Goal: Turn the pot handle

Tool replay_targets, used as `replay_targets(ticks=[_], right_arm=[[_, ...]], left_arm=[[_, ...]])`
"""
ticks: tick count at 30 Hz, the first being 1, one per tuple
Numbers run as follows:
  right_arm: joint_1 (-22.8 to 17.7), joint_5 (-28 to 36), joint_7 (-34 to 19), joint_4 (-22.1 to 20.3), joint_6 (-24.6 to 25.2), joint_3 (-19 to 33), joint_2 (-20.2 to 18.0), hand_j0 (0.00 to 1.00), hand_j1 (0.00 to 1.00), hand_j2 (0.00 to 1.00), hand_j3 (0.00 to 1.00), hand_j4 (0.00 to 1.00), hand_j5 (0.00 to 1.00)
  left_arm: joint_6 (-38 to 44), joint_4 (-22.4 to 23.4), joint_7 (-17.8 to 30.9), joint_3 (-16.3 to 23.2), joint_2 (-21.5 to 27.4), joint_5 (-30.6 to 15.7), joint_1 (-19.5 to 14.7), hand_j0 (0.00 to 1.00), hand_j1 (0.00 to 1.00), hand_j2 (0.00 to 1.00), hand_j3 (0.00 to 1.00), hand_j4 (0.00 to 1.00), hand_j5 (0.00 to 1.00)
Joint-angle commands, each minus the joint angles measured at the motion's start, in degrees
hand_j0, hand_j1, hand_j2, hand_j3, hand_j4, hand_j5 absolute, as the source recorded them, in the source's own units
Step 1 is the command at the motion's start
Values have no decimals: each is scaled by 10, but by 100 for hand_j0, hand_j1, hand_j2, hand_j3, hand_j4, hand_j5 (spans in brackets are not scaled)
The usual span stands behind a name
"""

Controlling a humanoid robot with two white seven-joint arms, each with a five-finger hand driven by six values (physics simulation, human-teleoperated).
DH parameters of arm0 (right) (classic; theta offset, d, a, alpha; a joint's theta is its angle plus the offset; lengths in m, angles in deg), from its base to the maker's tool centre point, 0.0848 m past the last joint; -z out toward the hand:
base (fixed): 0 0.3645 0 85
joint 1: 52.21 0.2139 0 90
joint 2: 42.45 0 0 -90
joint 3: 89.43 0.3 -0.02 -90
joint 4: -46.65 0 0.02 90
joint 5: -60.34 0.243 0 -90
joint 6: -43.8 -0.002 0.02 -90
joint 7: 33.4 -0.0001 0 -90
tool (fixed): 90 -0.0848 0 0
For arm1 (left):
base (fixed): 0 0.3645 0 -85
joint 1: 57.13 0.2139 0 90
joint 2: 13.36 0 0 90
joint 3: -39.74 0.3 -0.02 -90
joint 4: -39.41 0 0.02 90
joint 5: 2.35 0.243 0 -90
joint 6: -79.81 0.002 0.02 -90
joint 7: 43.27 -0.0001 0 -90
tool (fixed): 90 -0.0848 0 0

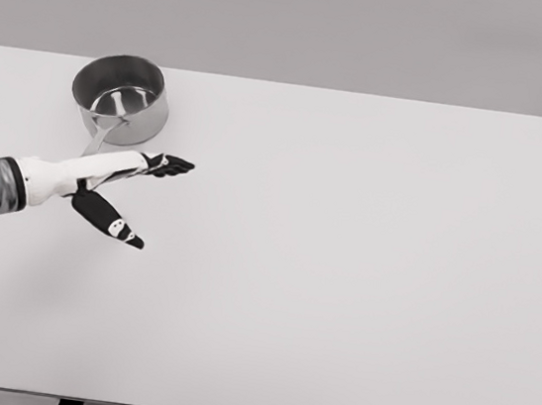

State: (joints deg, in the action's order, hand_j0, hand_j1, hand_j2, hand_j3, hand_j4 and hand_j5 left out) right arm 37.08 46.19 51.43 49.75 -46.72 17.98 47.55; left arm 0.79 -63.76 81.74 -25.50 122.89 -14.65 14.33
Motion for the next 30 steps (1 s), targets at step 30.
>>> replay_targets(ticks=[30], right_arm=[[0,0,0,1,0,0,0,100,100,100,100,100,100]], left_arm=[[8,19,0,-90,3,3,77,100,100,100,100,100,100]])
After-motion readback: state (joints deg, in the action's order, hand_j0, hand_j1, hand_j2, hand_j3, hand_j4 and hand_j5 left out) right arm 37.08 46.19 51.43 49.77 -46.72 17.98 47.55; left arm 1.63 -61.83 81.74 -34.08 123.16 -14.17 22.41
